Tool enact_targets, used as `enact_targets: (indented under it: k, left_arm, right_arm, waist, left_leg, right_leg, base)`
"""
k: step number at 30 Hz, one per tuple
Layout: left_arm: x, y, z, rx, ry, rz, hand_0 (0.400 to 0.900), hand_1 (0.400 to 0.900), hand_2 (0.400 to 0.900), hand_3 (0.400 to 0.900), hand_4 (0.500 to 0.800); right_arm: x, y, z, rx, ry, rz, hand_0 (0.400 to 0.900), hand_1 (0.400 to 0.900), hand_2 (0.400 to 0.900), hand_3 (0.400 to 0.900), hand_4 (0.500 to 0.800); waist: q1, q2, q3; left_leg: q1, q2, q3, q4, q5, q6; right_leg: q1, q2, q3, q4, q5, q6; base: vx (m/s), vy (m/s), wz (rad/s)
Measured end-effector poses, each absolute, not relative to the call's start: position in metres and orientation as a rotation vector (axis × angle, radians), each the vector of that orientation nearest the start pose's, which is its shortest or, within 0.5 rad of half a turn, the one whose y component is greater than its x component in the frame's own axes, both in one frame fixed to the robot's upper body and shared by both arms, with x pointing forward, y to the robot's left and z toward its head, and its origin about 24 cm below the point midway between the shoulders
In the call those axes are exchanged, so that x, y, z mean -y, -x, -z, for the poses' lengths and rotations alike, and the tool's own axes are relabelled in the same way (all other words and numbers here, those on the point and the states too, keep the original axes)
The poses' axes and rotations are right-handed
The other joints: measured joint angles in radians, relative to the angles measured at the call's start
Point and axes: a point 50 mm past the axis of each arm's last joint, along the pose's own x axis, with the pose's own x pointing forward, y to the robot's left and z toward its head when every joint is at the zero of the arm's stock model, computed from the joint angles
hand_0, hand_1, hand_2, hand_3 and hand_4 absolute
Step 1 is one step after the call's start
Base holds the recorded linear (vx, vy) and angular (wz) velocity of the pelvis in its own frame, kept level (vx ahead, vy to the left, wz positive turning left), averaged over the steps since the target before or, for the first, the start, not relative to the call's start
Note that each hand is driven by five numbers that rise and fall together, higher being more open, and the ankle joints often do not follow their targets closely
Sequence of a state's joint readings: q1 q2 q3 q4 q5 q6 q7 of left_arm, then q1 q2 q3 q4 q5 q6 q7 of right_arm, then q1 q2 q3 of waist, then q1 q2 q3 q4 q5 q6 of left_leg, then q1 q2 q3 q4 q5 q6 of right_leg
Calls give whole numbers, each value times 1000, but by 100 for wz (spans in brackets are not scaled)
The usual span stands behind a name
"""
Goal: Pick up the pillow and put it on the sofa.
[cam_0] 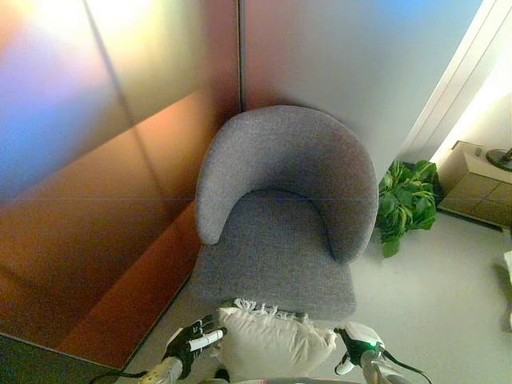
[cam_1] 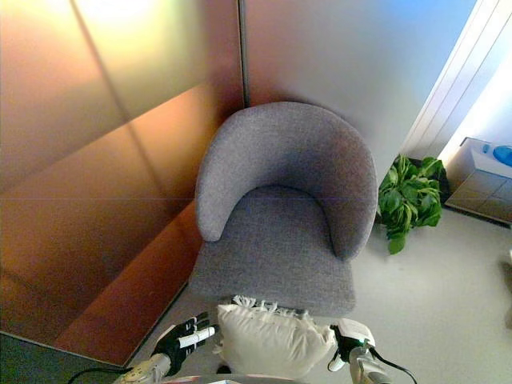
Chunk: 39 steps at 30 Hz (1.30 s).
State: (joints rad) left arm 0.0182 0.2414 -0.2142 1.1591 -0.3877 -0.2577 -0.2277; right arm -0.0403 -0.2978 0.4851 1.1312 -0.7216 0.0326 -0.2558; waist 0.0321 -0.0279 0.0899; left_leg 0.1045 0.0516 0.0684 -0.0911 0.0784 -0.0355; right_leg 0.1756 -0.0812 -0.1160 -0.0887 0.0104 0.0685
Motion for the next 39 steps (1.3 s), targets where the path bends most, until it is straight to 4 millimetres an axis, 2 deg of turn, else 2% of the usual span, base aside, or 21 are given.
enact_targets:
  k: [16,22,25,28,34,39]
  left_arm:
    - [-218,-115,149,-923,42,17,900,900,900,900,800]
    - [-218,-112,149,-927,33,17,900,900,900,900,800]
    - [-216,-117,146,-902,31,29,900,900,900,900,800]
    - [-211,-131,142,-869,2,84,900,900,900,900,800]
    - [-200,-169,128,-761,8,112,900,900,900,900,800]
    - [-192,-204,109,-630,15,129,900,900,900,900,800]
  right_arm:
    - [222,-126,148,-855,1330,-490,900,900,900,900,800]
    - [225,-126,148,-855,1341,-490,900,900,900,900,800]
    - [229,-128,146,-847,1368,-499,900,900,900,900,800]
    - [235,-149,138,-800,1425,-487,900,900,900,900,800]
    - [244,-220,101,-661,1518,-356,900,900,900,900,800]
    - [244,-265,69,-559,1576,-277,900,900,900,900,800]
  waist:
    - [2,4,3]
    - [6,17,15]
    - [8,29,30]
    - [9,57,56]
    - [13,126,158]
    - [51,164,241]
  left_leg:
    - [-3,1,-6,0,0,0]
    - [-18,0,-23,0,2,-2]
    - [-46,-3,-40,8,14,-7]
    - [-112,-6,-59,10,38,-5]
    - [-216,-8,-69,11,74,1]
    - [-269,-9,-76,16,88,3]
  right_leg:
    - [0,0,-6,0,-3,1]
    - [-6,0,-23,-1,-6,0]
    - [-26,0,-36,0,-6,0]
    - [-86,1,-51,4,8,-3]
    - [-183,2,-56,11,34,1]
    - [-246,1,-59,38,37,-2]
  base:
    - [51,-14,3]
    - [69,-28,11]
    - [-84,-13,13]
    - [-184,0,11]
    - [-61,8,7]
    - [-35,3,6]
